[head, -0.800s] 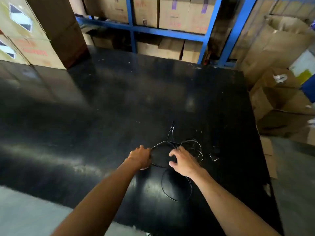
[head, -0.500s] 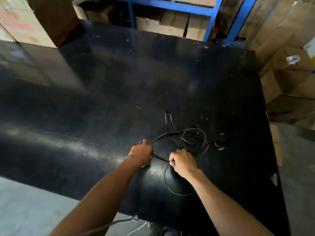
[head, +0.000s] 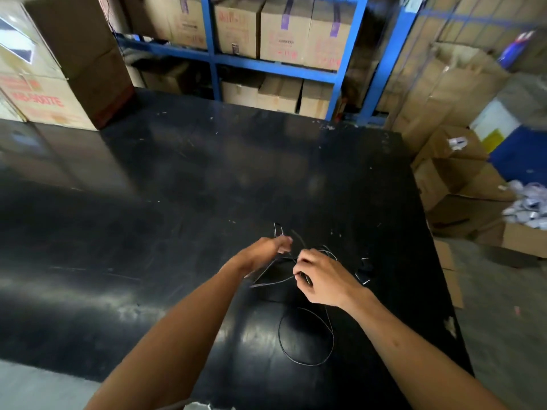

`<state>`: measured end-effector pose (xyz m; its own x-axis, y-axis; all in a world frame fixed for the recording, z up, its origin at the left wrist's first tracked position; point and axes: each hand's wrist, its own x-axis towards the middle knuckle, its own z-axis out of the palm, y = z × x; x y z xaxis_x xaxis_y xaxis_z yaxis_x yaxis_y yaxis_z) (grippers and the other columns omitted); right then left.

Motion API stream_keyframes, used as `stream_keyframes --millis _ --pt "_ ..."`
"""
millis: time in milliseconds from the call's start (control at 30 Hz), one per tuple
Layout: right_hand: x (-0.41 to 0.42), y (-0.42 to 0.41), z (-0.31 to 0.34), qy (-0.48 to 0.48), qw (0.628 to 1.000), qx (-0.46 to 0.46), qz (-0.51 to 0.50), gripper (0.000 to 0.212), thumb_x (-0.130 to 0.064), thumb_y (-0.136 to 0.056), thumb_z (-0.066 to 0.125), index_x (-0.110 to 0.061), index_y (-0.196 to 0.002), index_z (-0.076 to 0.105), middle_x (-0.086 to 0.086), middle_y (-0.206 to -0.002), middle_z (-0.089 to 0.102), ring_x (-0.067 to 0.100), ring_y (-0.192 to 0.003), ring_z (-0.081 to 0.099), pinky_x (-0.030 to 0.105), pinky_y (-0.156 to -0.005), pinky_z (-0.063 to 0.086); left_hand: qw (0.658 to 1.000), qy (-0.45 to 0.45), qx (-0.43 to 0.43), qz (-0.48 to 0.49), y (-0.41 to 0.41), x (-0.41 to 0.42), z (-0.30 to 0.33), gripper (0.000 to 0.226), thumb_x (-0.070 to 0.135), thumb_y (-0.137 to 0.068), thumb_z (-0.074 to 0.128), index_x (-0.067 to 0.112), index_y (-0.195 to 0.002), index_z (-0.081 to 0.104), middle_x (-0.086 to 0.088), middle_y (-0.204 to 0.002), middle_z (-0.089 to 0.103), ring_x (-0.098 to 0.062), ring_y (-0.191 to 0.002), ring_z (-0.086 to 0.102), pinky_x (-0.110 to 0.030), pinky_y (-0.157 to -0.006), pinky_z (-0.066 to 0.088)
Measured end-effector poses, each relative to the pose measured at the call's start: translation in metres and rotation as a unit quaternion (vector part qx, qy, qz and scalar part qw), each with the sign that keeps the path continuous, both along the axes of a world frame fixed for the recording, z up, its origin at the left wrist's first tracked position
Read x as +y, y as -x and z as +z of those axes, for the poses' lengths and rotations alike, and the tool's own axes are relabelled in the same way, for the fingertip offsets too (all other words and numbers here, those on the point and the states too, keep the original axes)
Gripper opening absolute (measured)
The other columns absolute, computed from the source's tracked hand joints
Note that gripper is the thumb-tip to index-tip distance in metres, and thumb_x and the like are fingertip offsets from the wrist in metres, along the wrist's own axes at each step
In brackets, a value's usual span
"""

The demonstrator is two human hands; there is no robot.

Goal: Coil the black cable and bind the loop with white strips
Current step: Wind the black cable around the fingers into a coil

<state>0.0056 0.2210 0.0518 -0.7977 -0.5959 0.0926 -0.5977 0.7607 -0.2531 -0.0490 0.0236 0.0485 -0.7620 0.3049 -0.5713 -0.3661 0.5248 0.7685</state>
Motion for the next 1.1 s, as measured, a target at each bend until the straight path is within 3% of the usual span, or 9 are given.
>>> stream_keyframes --millis 100,267,300,367,433,467,600,900,1100 --pt "-0.004 -0.002 0.015 0.013 0.999 0.026 0.044 0.019 -0.02 -0.09 0.064 -0.007 -0.091 0.078 0.005 -0.098 0.068 0.024 -0.087 0.063 0.041 -0.077 0.056 0.998 -0.068 -0.004 0.005 0.008 0.012 0.017 0.063 0.083 -0.076 0.048 0.033 -0.1 0.079 0.01 -0.129 0.067 -0.01 -0.124 0.053 -0.04 -0.112 0.035" --pt "-0.014 -0.005 0.033 0.205 0.978 0.037 0.001 0.009 -0.004 -0.085 0.073 -0.004 -0.093 0.077 0.007 -0.101 0.07 0.021 -0.093 0.067 0.032 -0.082 0.057 0.967 -0.224 0.001 0.122 0.022 0.027 0.028 0.043 0.042 -0.099 0.047 0.014 -0.098 0.08 0.005 -0.099 0.078 -0.013 -0.098 0.066 -0.027 -0.086 0.053" --pt "-0.018 -0.005 0.038 0.321 0.945 0.014 -0.063 0.011 0.003 -0.085 0.074 -0.002 -0.094 0.076 0.009 -0.101 0.07 0.021 -0.093 0.069 0.031 -0.082 0.057 0.95 -0.271 -0.007 0.154 0.024 0.029 0.034 0.043 0.038 -0.101 0.045 0.011 -0.101 0.078 0.001 -0.099 0.078 -0.014 -0.095 0.067 -0.025 -0.08 0.054" --pt "-0.029 0.0 0.053 0.566 0.793 -0.06 -0.219 0.024 0.014 -0.085 0.074 -0.002 -0.102 0.071 0.011 -0.103 0.068 0.022 -0.09 0.073 0.031 -0.08 0.059 0.919 -0.345 -0.01 0.189 0.031 0.031 0.048 0.041 0.035 -0.103 0.041 0.011 -0.109 0.074 -0.006 -0.109 0.073 -0.018 -0.102 0.066 -0.033 -0.09 0.052" --pt "-0.035 0.009 0.066 0.686 0.65 -0.146 -0.293 0.036 0.012 -0.087 0.073 -0.006 -0.118 0.067 0.009 -0.111 0.068 0.022 -0.087 0.075 0.027 -0.075 0.062 0.891 -0.402 0.007 0.213 0.037 0.029 0.065 0.041 0.036 -0.103 0.038 0.014 -0.114 0.071 -0.009 -0.12 0.069 -0.021 -0.11 0.063 -0.041 -0.098 0.046" --pt "-0.036 0.014 0.07 0.698 0.624 -0.187 -0.297 0.036 0.008 -0.09 0.071 -0.006 -0.124 0.066 0.009 -0.11 0.07 0.02 -0.083 0.076 0.026 -0.073 0.062 0.877 -0.424 0.013 0.226 0.04 0.028 0.074 0.041 0.037 -0.102 0.037 0.017 -0.115 0.071 -0.009 -0.123 0.067 -0.022 -0.111 0.062 -0.041 -0.097 0.046" --pt "-0.036 0.022 0.074 0.636 0.687 -0.237 -0.258 0.016 0.0 -0.095 0.069 -0.006 -0.107 0.079 0.006 -0.08 0.078 0.015 -0.073 0.07 0.023 -0.065 0.058 0.845 -0.489 0.013 0.217 0.052 0.026 0.101 0.046 0.049 -0.099 0.038 0.026 -0.12 0.072 -0.009 -0.13 0.066 -0.025 -0.119 0.059 -0.045 -0.104 0.041" --pt "-0.032 0.047 0.09 0.641 0.702 -0.238 -0.199 0.012 -0.012 -0.097 0.07 -0.014 -0.098 0.082 0.005 -0.075 0.072 0.015 -0.061 0.063 0.023 -0.055 0.052 0.838 -0.538 -0.038 0.076 0.079 0.031 0.141 0.078 0.057 -0.102 0.017 0.0 -0.13 0.062 -0.02 -0.144 0.054 -0.032 -0.137 0.048 -0.057 -0.118 0.026" --pt "0.009 0.063 0.065 0.536 0.773 -0.278 -0.196 0.044 -0.049 -0.093 0.069 -0.01 -0.076 0.079 0.004 -0.052 0.052 0.014 -0.047 0.045 0.022 -0.052 0.04 0.768 -0.638 -0.043 -0.03 0.11 0.009 0.196 0.069 0.064 -0.098 0.024 0.025 -0.154 0.032 -0.027 -0.16 0.024 -0.052 -0.145 0.023 -0.081 -0.108 0.007"
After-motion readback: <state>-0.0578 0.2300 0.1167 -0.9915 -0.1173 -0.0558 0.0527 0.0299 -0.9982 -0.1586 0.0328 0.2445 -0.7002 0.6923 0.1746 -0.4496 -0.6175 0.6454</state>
